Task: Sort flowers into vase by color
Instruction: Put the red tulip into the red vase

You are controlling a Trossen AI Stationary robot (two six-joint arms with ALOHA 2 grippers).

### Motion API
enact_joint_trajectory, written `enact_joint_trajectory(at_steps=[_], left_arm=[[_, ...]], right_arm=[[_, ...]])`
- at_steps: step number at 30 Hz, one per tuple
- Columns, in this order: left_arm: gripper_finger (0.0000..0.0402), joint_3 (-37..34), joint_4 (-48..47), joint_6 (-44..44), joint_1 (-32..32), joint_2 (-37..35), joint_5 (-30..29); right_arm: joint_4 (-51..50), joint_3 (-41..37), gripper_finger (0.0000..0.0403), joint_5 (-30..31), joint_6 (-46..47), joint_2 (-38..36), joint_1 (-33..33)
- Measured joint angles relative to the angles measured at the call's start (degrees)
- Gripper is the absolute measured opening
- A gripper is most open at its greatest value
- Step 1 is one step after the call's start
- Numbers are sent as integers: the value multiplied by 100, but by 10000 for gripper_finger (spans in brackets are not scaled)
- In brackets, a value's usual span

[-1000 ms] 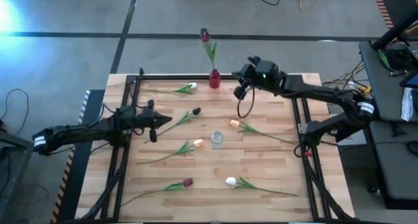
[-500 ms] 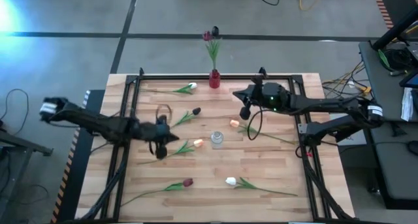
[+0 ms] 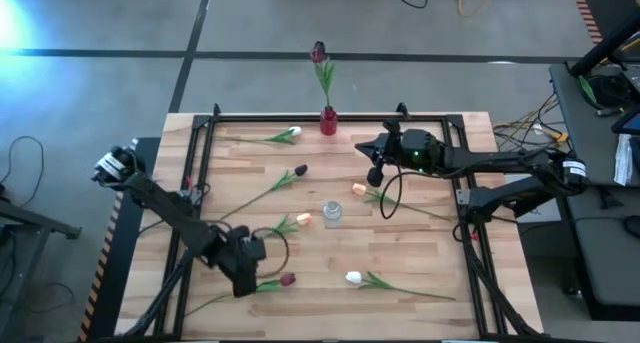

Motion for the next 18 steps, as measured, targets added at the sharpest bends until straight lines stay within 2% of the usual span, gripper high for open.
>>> enact_joint_trajectory(at_steps=[6,14,18], left_arm=[[19,777,-120,-98,-177,702,180],[110,1029,-16,-330,-177,1265,1077],[148,1015,155,-360,-186,1415,1139]], right_arm=[[5,-33,9,6,103,0,39],[-17,-94,9,11,225,0,248],[-11,-96,9,242,276,0,420]])
